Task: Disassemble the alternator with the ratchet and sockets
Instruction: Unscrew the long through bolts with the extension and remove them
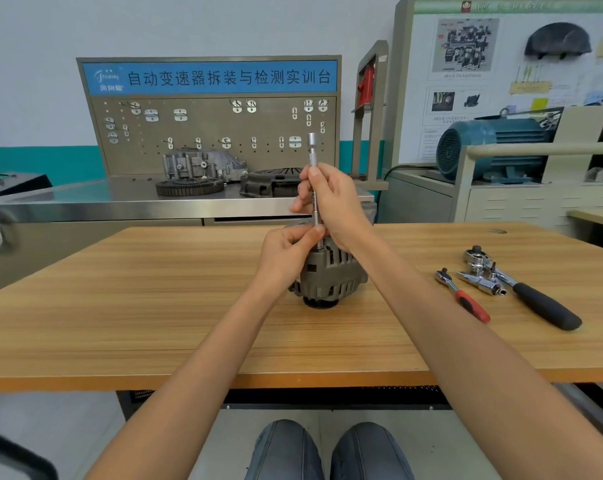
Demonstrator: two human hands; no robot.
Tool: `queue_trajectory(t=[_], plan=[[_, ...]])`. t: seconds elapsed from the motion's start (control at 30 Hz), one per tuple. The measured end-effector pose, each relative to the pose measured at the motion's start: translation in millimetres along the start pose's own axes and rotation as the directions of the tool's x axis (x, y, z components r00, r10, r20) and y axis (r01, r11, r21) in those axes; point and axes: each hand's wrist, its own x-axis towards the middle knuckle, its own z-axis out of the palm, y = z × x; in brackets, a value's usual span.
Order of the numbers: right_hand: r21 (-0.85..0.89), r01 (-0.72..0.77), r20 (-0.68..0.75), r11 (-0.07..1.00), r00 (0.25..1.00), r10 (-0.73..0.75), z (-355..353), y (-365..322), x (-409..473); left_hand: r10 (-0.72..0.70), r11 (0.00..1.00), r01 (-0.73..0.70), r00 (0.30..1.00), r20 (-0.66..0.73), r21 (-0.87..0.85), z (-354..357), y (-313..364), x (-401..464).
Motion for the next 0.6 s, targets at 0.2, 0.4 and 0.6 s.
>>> queue_trajectory(t=[0.2,0.4,0.6], plan=[[-0.080,0.020,-0.045,0.997,0.999,-0.023,7,-1,-4,-0.033,0.999,0.032,0.998,-0.061,-0.026,0,2,-1],[0.309,-0.149,0.021,0.940,0.989,0.150,-6,-2,-5,-0.036,0.994,0.020,0.986,0.163,0.103,-11,10,2],[0.426,-0.252,0.096,0.869,0.968,0.234,-2,1,-1,-0.069,0.988,0.035,0.972,0.224,0.150,-14,10,4]])
